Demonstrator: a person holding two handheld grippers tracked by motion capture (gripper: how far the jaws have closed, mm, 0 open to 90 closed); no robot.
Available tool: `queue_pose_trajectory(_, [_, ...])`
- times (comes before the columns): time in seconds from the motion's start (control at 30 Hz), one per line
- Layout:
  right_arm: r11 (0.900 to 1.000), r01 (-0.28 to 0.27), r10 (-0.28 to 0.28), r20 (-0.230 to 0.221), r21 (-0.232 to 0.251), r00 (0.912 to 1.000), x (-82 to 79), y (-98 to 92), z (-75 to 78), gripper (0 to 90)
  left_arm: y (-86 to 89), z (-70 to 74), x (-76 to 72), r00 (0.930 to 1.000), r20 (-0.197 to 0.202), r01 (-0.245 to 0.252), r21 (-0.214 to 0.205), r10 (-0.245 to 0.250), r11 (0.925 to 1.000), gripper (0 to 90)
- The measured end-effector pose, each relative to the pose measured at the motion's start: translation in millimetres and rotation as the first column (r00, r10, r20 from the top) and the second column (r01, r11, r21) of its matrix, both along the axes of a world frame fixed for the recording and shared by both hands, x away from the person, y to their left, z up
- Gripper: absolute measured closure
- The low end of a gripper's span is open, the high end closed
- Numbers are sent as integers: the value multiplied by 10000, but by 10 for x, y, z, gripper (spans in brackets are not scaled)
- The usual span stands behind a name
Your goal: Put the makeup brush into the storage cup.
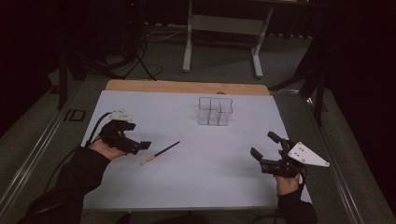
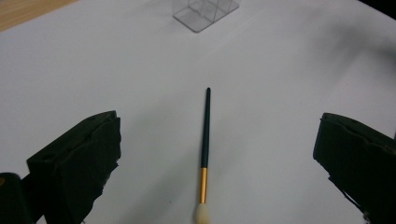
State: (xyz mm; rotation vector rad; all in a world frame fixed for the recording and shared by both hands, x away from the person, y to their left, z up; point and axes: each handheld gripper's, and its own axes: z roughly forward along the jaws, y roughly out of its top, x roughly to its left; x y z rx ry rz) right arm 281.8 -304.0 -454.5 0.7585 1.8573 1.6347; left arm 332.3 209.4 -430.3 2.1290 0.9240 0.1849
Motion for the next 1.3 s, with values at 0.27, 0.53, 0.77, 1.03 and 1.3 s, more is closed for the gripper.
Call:
queue_pose_trajectory(0.27, [9999, -151, 151, -59, -32, 9999, 8, 14, -12, 110, -154, -161, 89, 9981, -563, 280, 184, -269, 9994, 36])
queue_pose_trajectory(0.53, [9998, -189, 188, -126, -68, 9997, 17, 17, -23, 110, -283, -323, 142, 9954, -897, 410, 740, -343, 9964, 180])
queue_pose_trajectory(0.77, [9997, -230, 229, -142, -112, 9996, 21, 21, -28, 110, -323, -446, 179, 9941, -1074, 278, 1409, -127, 9896, 382])
queue_pose_trajectory(1.03, [9996, -267, 265, -177, -125, 9995, 27, 30, -34, 110, -353, -545, 224, 9870, -1584, 581, 1997, -263, 9781, 499])
queue_pose_trajectory(1.3, [9995, -287, 285, -179, -100, 9994, 28, 27, -34, 110, -388, -608, 246, 9805, -1937, 754, 2172, -328, 9732, 583])
